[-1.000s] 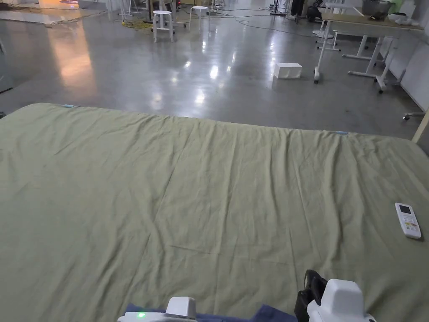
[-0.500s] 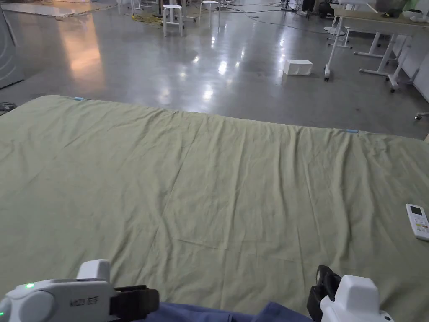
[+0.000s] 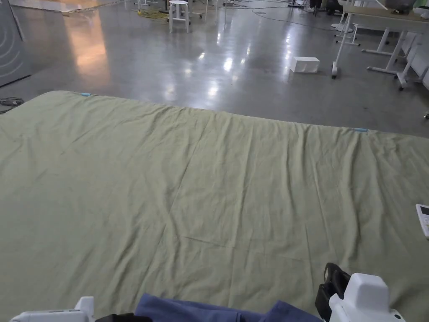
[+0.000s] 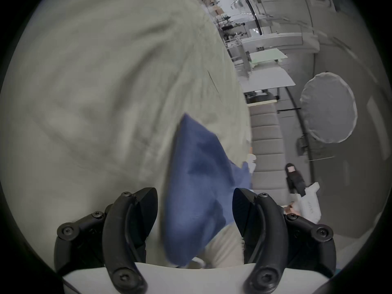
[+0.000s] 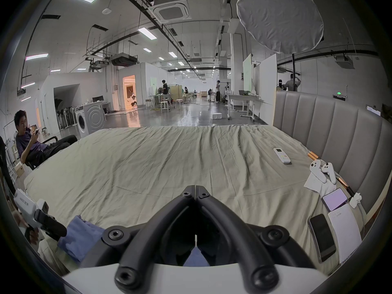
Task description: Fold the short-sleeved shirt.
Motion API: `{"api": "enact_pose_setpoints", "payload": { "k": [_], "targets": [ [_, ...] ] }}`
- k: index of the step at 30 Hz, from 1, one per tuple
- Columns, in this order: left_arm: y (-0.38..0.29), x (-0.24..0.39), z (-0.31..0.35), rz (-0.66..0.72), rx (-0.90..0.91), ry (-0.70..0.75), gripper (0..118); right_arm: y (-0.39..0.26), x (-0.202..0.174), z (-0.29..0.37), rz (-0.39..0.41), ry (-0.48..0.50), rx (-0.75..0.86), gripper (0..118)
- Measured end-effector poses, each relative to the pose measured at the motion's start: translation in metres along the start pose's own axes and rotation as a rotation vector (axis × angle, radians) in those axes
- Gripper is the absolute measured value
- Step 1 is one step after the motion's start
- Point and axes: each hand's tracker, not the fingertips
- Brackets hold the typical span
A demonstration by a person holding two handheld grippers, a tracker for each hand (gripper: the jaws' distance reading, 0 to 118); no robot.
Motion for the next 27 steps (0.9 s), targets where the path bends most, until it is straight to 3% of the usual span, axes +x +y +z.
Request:
{"api": "enact_pose_setpoints", "payload": {
  "k": [4, 6, 8, 11, 14, 20, 27],
  "targets": [
    [-0.01, 0.008, -0.016, 0.035, 0.012, -0.062, 71, -0.001, -0.001, 0.001, 0.007, 0.001, -0.008, 0],
    [-0.013, 0.014, -0.023, -0.045, -0.009, 0.003, 52, -0.002, -0.001, 0.001, 0.012, 0.0, -0.014, 0],
    [-0.014, 0.015, -0.027, -0.081, -0.018, 0.07, 25, -0.004, -0.001, 0.0, 0.01, -0.001, -0.02, 0],
    [-0.015, 0.016, -0.024, -0.077, -0.007, 0.043, 19, -0.006, -0.002, 0.0, 0.012, -0.003, -0.028, 0],
    [-0.013, 0.021, -0.016, -0.158, -0.012, 0.083, 15, -0.007, -0.003, 0.0, 0.016, -0.003, -0.036, 0],
    [-0.004, 0.053, 0.007, -0.23, 0.039, 0.089, 14, -0.009, -0.002, -0.001, 0.022, -0.002, -0.043, 0],
    [0.016, 0.094, 0.067, -0.332, 0.137, 0.304, 14, -0.009, -0.001, -0.001, 0.024, 0.004, -0.042, 0]
  ]
}}
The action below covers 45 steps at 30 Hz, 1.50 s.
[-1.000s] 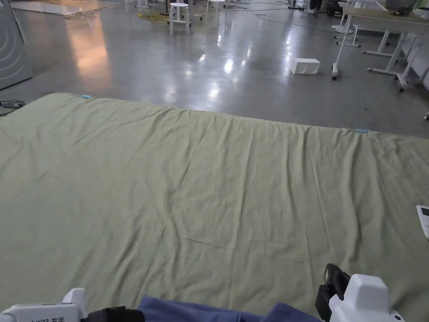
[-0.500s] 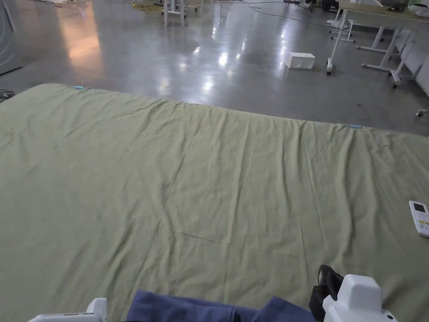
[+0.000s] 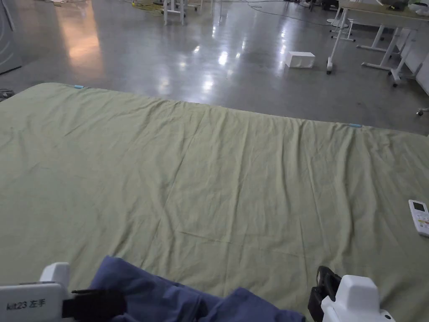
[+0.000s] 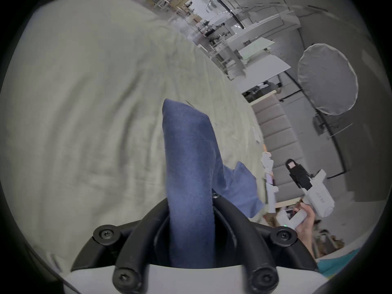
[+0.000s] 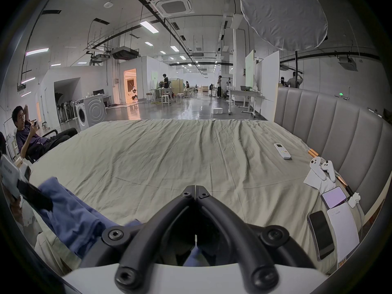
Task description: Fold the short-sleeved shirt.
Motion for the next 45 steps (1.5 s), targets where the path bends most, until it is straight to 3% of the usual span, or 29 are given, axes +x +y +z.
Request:
{"api": "enact_pose_setpoints", "payload": {
  "k": [6, 15, 32, 40, 43, 45],
  "targets": [
    [0.006, 0.049, 0.031, -0.173, 0.035, 0.212, 14, -0.001, -0.003, -0.002, -0.004, 0.015, 0.0, 0],
    [-0.015, 0.127, 0.002, -0.428, 0.006, 0.406, 14, 0.0, -0.008, -0.005, -0.002, 0.039, 0.002, 0],
    [-0.062, 0.212, -0.093, -0.467, -0.119, 0.236, 14, -0.009, 0.0, -0.001, -0.01, 0.024, -0.017, 0],
    [-0.092, 0.211, -0.167, -0.368, -0.222, 0.272, 16, -0.013, 0.008, 0.001, -0.02, 0.002, -0.023, 0],
    [-0.094, 0.209, -0.17, -0.293, -0.207, 0.247, 26, -0.015, 0.011, 0.001, -0.026, -0.004, -0.027, 0],
    [-0.091, 0.21, -0.163, -0.252, -0.203, 0.174, 49, -0.015, 0.012, 0.002, -0.027, -0.005, -0.029, 0]
  ]
}}
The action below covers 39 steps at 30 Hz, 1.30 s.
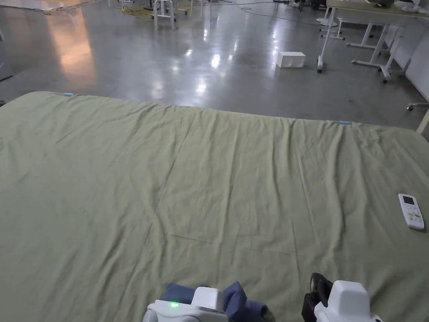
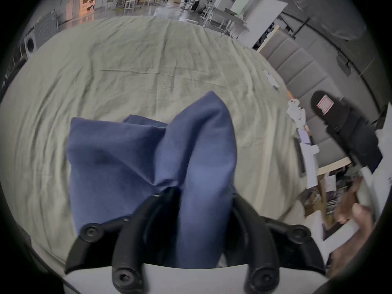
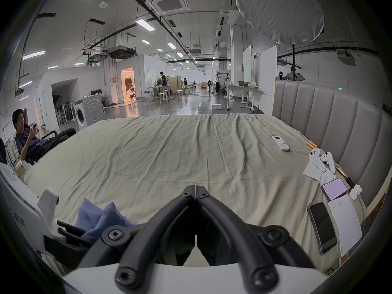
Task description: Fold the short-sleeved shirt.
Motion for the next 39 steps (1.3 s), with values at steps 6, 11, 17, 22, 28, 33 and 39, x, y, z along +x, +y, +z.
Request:
{"api": "enact_pose_setpoints", "payload": {
  "k": [6, 11, 17, 22, 28, 33, 39],
  "targets": [
    [0.006, -0.001, 0.04, -0.049, 0.084, -0.097, 73, 0.0, 0.003, 0.002, -0.002, -0.001, 0.003, 0],
    [0.015, -0.005, 0.038, 0.004, 0.097, -0.148, 58, 0.001, 0.005, 0.002, -0.004, -0.002, 0.001, 0],
    [-0.003, 0.007, -0.024, 0.014, -0.08, -0.105, 25, 0.0, 0.009, 0.005, -0.01, -0.012, 0.001, 0],
    [-0.02, 0.02, -0.043, -0.016, -0.052, -0.074, 19, -0.002, 0.016, 0.008, -0.024, -0.017, -0.006, 0],
    [-0.014, 0.014, -0.028, -0.028, -0.005, -0.094, 18, -0.003, 0.016, 0.008, -0.025, -0.017, -0.004, 0],
    [0.005, 0.007, 0.019, -0.125, 0.185, -0.08, 9, 0.008, 0.014, 0.009, -0.022, -0.013, 0.022, 0],
    [0.032, -0.012, 0.076, -0.211, 0.494, 0.117, 4, 0.026, 0.009, 0.009, -0.009, -0.025, 0.091, 0]
  ]
}}
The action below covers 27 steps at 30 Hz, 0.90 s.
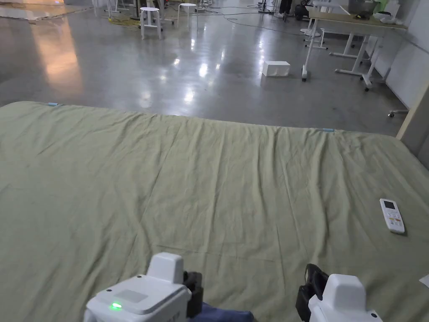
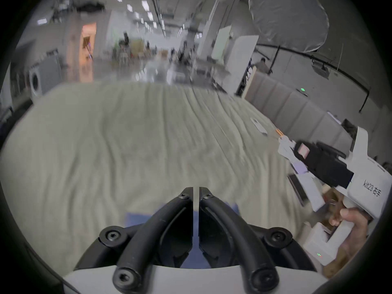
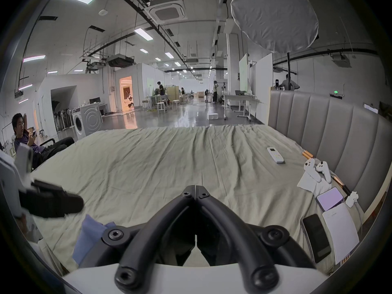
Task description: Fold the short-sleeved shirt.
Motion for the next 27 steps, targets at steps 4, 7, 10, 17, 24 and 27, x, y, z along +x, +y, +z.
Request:
{"api": "enact_pose_setpoints", "payload": {
  "k": [4, 7, 10, 17, 24, 27],
  "targets": [
    [0.021, -0.019, 0.022, -0.057, 0.197, 0.156, 4, 0.017, -0.005, 0.001, 0.021, -0.028, 0.078, 0],
    [0.03, -0.032, 0.036, -0.109, 0.348, 0.287, 4, 0.031, -0.008, 0.004, 0.026, -0.059, 0.155, 0],
    [0.033, -0.049, 0.047, -0.078, 0.428, 0.336, 4, 0.042, -0.01, 0.008, 0.023, -0.079, 0.215, 0],
    [0.026, -0.074, 0.063, -0.087, 0.481, 0.457, 4, 0.06, -0.013, 0.015, 0.061, -0.109, 0.292, 0],
    [0.019, -0.102, 0.076, -0.067, 0.458, 0.479, 4, 0.049, -0.017, 0.024, 0.088, -0.089, 0.246, 0],
    [0.009, -0.112, 0.079, -0.062, 0.428, 0.48, 4, 0.021, -0.023, 0.032, 0.075, -0.058, 0.143, 0]
  ]
}}
